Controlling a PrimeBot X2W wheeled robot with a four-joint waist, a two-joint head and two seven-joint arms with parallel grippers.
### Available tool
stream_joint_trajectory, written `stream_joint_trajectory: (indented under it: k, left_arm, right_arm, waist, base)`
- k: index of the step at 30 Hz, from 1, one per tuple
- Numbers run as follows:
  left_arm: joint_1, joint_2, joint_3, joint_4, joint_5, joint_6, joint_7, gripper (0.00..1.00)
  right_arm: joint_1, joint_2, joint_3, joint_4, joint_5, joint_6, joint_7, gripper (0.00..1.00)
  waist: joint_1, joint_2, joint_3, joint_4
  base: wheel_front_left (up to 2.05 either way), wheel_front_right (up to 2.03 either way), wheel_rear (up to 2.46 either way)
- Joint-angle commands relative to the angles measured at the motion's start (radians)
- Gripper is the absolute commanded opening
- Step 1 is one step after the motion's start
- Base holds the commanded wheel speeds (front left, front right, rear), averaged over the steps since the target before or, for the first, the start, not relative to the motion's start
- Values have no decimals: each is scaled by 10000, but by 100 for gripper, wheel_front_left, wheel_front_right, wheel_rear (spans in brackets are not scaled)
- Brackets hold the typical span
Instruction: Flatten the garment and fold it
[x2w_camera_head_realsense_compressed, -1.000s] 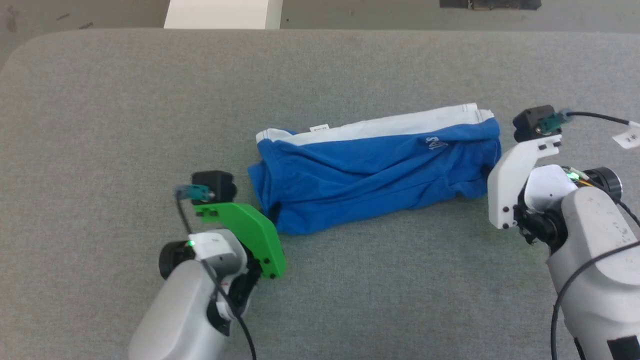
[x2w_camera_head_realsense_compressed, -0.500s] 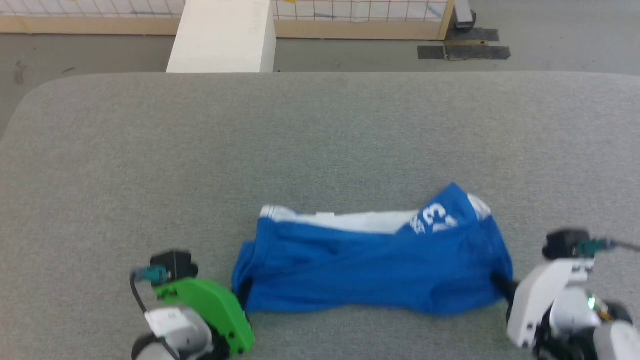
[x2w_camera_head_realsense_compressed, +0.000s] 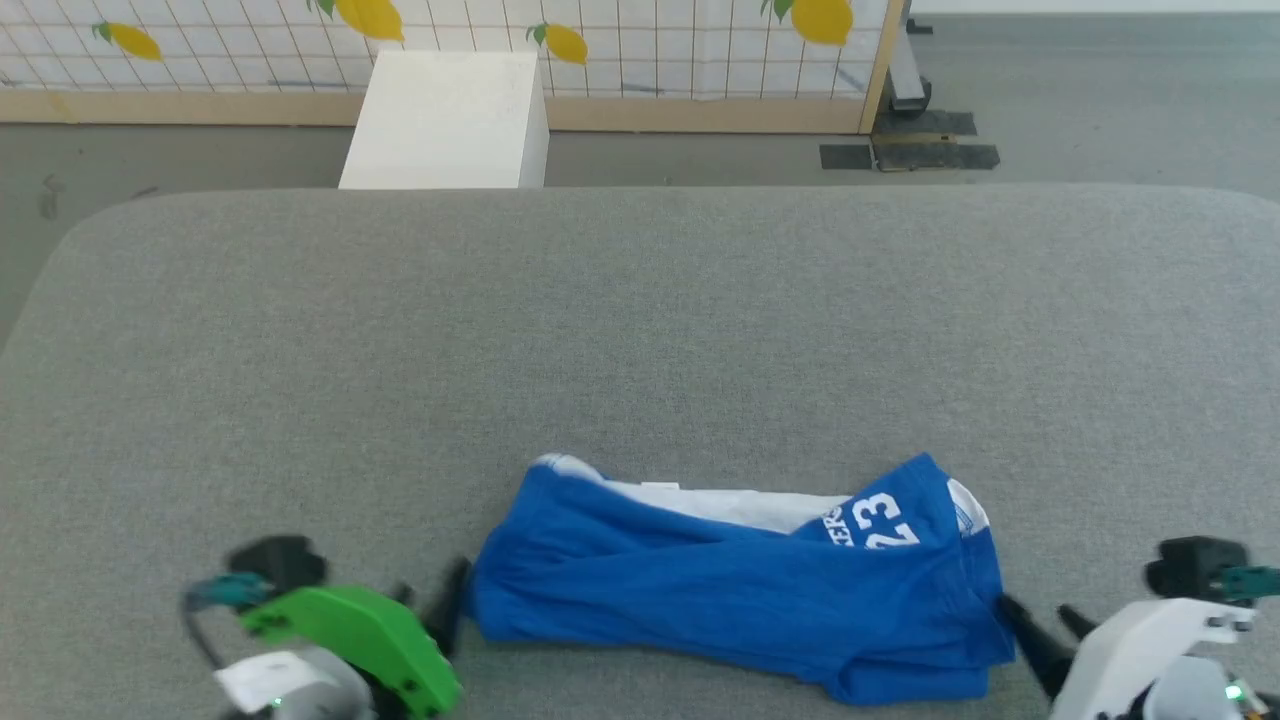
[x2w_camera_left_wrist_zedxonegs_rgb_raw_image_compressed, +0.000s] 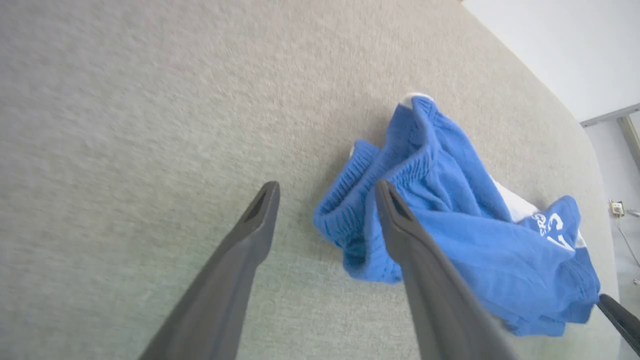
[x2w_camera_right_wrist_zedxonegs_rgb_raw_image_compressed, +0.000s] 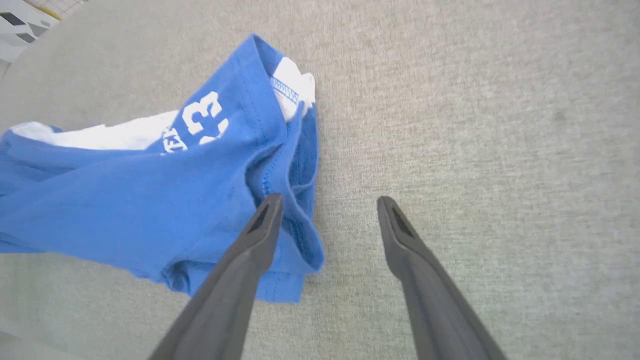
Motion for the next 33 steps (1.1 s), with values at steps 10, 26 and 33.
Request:
stream_joint_trajectory:
  k: [10, 26, 33]
  left_arm:
    - [-726, 1026, 0, -703, 3080, -814, -4657, 100]
    - [-1513, 312, -384, 530, 4470, -1260, -6714, 100]
    - [-1481, 39, -201, 576, 4590, -1463, -6720, 100]
  right_arm:
    - [-650, -58, -99, -871, -707, -15, 1339, 100]
    - [-2286, -350, 1754, 2281, -1618, -15, 1886, 47]
    - [-2754, -1698, 949, 2782, -1510, -15, 1542, 0]
  waist:
    - [0, -1, -71, -258]
    - [0, -1, 808, 151]
    - [0, -1, 864, 144]
  base:
    - [0, 0, 0]
    - [0, 0, 0]
    - [0, 0, 0]
